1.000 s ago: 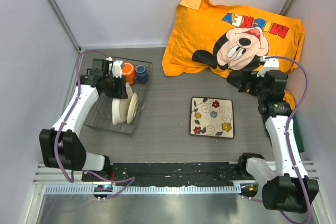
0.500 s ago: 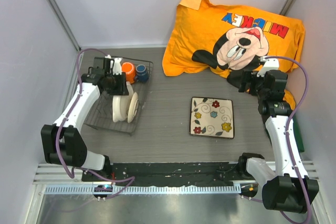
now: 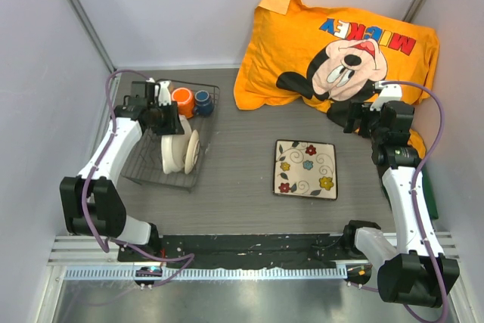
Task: Unload the mixed dishes from the dish rack
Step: Pick up the plate from the dish rack.
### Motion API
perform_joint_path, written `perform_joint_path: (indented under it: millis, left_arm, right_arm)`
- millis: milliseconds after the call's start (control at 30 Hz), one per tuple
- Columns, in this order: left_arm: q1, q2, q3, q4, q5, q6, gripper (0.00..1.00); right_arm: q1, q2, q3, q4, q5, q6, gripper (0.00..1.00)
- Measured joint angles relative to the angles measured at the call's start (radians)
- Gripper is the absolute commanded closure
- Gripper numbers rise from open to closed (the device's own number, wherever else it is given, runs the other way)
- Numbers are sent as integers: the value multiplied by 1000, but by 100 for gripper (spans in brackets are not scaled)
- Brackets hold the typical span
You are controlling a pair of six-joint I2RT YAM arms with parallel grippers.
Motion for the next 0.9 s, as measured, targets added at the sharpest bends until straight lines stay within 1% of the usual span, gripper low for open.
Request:
perform_joint_path:
  millis: [500,900]
  left_arm:
    - [26,38,40,-10,24,-23,100]
    - [31,44,79,-32,26,91,100]
  right_arm:
    - [0,0,0,-1,0,0,0]
    - [0,0,0,-6,0,0,0]
